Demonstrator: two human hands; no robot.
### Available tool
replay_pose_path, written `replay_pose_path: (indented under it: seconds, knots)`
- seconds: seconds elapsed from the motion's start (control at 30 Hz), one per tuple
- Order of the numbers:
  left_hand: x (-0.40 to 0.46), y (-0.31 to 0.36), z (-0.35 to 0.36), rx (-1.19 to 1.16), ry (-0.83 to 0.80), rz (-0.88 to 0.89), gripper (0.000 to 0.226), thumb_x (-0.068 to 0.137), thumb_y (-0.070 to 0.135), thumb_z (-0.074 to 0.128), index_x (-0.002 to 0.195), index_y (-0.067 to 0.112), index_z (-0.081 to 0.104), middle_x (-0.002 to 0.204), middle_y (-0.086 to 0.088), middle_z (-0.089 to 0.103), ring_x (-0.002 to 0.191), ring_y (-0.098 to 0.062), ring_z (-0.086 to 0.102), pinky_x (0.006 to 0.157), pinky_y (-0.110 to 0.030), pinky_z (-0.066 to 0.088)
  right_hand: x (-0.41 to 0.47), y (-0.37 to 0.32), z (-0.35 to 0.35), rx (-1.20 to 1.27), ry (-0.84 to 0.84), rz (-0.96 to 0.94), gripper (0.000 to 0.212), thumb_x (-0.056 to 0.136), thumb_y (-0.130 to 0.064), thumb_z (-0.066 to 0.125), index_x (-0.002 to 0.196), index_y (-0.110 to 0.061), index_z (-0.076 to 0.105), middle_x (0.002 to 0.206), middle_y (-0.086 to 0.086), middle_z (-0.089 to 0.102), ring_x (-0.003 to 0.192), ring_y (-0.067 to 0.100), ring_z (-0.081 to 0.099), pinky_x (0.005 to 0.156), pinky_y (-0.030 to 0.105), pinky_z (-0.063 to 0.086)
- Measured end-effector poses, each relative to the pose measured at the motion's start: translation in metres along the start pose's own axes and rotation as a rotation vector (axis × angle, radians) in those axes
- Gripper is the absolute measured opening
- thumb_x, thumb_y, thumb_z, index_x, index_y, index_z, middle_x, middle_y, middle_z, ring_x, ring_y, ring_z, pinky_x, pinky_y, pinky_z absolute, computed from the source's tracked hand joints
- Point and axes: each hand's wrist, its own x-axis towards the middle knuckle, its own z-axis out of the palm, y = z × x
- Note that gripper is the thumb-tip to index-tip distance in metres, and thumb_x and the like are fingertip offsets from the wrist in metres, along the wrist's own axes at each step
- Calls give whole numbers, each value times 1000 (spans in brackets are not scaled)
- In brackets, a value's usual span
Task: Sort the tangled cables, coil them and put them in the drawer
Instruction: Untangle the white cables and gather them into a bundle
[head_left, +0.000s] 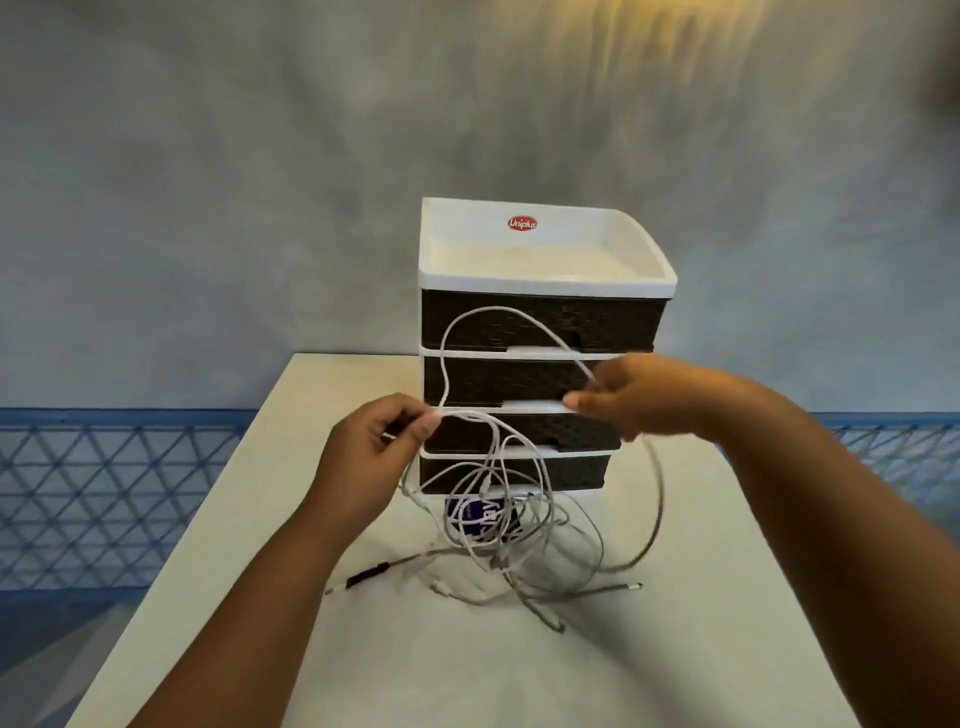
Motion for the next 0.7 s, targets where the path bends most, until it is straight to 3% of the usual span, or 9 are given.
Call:
replay_pose_path:
  seconds: [0.07,0.17,0.23,0.27,0.37,0.43,0.57,0.63,0.7]
  knots:
    - [6,11,2,-4,-45,52,9,94,23,63,89,27,70,80,13,65,76,-5,59,68,-14,46,1,-8,18,58,-5,-57,50,89,-55,60,126,-22,54,111,3,67,98,20,65,91,43,54]
    - [16,28,7,0,-100,138,8,93,25,63,94,24,71,84,14,66,82,-6,61,71,-15,45,8,-25,31,273,336,-202,69,92,-45,62,149,-36,24,144,2,48,117,21,57,97,44,52]
    - [23,40,9,-21,-140,196,11,93,27,62,96,23,71,86,15,67,83,-6,62,72,-13,45,7,-34,27,190,503,-366,62,97,-31,57,149,-43,26,152,-5,36,129,18,46,104,41,46]
    - [27,46,8,-43,-156,219,12,92,28,62,97,21,72,86,14,68,84,-7,63,72,-13,46,7,-38,24,103,507,-448,55,98,-28,55,146,-44,33,152,-8,35,133,17,39,108,38,40]
    - [42,61,3,-52,-189,268,15,92,28,63,100,20,73,88,13,69,87,-8,64,73,-15,47,8,-41,11,-39,380,-526,30,100,-29,50,127,-38,58,136,-12,50,125,14,39,102,34,37]
    - [52,65,-1,-37,-191,293,13,91,29,64,98,23,73,88,12,70,88,-9,65,75,-19,50,10,-40,1,-7,353,-540,16,99,-31,52,106,-31,66,104,-12,60,100,12,51,85,35,47]
    - [71,68,-8,-178,-134,255,12,87,30,66,94,23,74,85,5,73,82,-11,67,78,-31,56,11,-31,-27,121,358,-484,24,99,-38,51,89,-24,67,77,-4,63,69,15,57,64,36,47]
    - [78,67,-12,-199,-107,260,13,86,30,67,92,21,73,82,6,72,79,-9,66,77,-27,54,10,-26,-45,207,414,-433,26,100,-38,49,90,-23,68,71,-3,61,59,7,54,57,26,42]
    - [81,63,-16,-195,-124,245,12,85,31,67,92,23,72,82,7,70,79,-7,64,76,-23,51,10,-23,-64,327,456,-394,27,101,-37,49,89,-22,68,62,-2,56,53,5,53,58,25,41]
